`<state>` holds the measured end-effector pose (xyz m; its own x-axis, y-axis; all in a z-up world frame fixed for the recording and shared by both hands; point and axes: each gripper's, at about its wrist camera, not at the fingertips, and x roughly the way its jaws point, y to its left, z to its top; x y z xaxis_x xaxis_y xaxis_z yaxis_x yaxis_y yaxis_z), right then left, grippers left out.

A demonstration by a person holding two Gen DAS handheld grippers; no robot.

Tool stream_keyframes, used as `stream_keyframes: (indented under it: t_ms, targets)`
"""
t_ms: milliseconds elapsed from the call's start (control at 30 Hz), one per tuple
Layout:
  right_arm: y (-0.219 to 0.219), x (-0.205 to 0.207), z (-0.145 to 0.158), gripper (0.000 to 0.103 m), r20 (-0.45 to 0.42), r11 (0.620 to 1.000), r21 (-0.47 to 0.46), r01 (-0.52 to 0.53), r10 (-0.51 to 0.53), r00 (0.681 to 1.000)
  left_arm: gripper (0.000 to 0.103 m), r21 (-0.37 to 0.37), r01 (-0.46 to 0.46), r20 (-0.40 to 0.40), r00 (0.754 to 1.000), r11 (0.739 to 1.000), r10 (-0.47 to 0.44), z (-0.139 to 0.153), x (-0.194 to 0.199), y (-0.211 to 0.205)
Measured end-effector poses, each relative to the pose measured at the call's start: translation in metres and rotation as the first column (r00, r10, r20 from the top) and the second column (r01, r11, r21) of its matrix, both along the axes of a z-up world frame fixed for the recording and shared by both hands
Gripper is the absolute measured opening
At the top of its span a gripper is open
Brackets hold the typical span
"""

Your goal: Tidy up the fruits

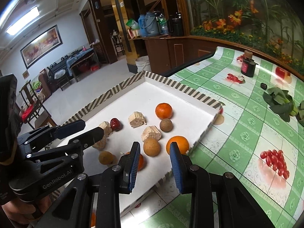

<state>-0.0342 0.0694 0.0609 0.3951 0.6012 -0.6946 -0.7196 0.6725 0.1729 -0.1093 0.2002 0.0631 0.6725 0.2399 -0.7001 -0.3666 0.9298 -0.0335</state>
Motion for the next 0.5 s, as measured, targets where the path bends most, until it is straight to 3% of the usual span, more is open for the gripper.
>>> stream_keyframes:
  t_ms: [500]
  targets:
    - [-0.019,-0.006,0.001,0.031,0.006,1.0,0.018,0.023,-0.023,1.0,0.044,0.016,-0.001,0.02,1.0,1.0,0.001,0.007,-0.007,-0.018]
